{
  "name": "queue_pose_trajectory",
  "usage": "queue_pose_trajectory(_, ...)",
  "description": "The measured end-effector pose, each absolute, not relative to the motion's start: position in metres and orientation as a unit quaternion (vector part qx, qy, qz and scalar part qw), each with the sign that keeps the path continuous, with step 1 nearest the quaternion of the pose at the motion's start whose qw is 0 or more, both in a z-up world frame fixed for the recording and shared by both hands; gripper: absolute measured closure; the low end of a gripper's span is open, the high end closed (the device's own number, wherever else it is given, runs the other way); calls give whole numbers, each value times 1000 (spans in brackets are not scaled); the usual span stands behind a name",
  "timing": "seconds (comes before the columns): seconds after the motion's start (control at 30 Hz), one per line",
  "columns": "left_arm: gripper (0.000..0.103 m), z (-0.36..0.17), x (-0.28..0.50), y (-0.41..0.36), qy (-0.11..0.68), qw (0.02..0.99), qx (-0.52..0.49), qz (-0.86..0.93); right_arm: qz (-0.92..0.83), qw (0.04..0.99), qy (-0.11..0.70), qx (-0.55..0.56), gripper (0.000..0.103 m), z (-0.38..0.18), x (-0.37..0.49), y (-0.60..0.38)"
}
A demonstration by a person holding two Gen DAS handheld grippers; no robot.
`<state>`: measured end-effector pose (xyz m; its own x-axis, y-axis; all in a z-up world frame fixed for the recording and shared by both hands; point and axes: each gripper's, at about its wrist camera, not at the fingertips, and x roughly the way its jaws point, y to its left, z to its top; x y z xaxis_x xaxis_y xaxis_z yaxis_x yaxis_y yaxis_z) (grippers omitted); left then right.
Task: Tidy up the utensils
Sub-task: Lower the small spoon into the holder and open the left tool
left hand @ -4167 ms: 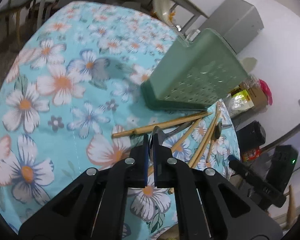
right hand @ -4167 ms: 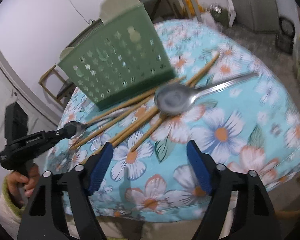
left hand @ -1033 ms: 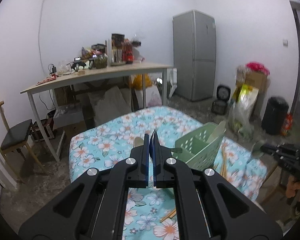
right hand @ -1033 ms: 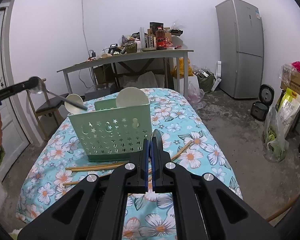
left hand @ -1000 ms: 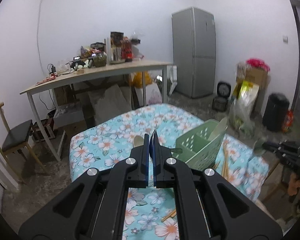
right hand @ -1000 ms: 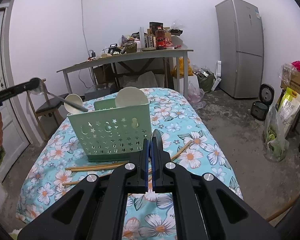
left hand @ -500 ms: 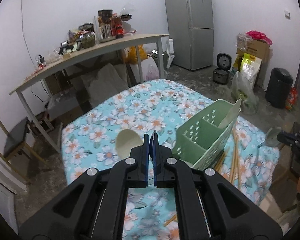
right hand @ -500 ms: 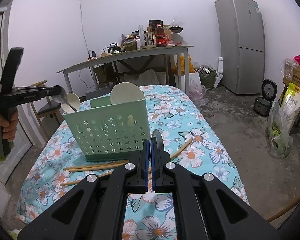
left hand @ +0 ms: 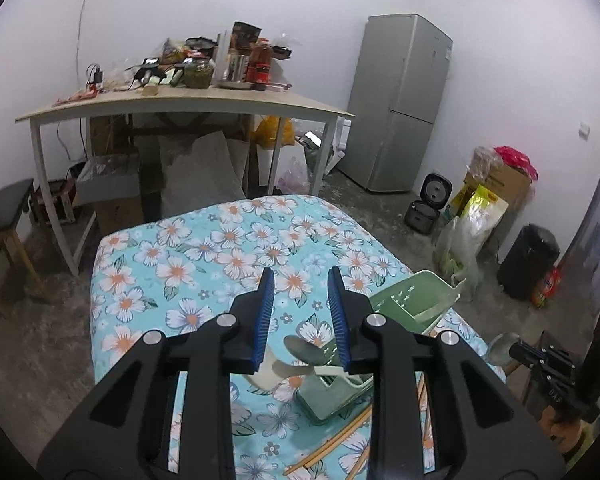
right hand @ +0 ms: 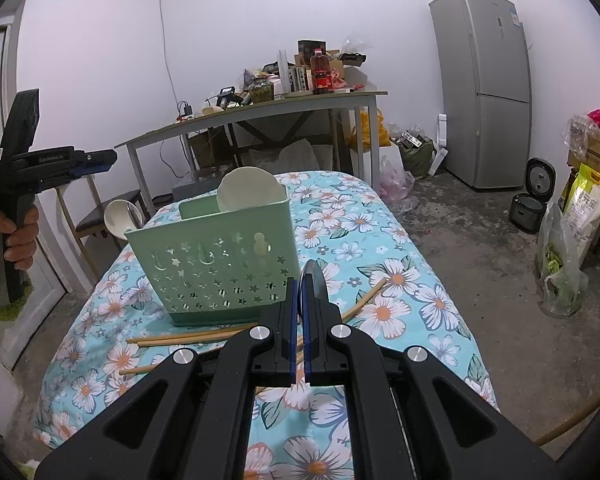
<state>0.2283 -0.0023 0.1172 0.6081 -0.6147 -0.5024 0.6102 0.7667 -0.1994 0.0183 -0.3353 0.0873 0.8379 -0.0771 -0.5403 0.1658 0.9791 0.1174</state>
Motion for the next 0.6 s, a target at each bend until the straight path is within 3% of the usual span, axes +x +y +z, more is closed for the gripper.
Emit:
queue_pose_trajectory(0.3, 70, 100, 224, 20, 286, 898, -50, -331, -64, 956, 276, 81, 101, 91, 17, -337)
queue_pose_trajectory(0.47, 58, 86, 242, 41, 318, 879, -121, -334, -65, 957, 270, 84, 101, 96, 16, -339)
queue_pose_trajectory(0.6, 57, 66, 268, 53, 366, 846, -209, -326, -65, 957, 269, 85, 101, 97, 15, -339)
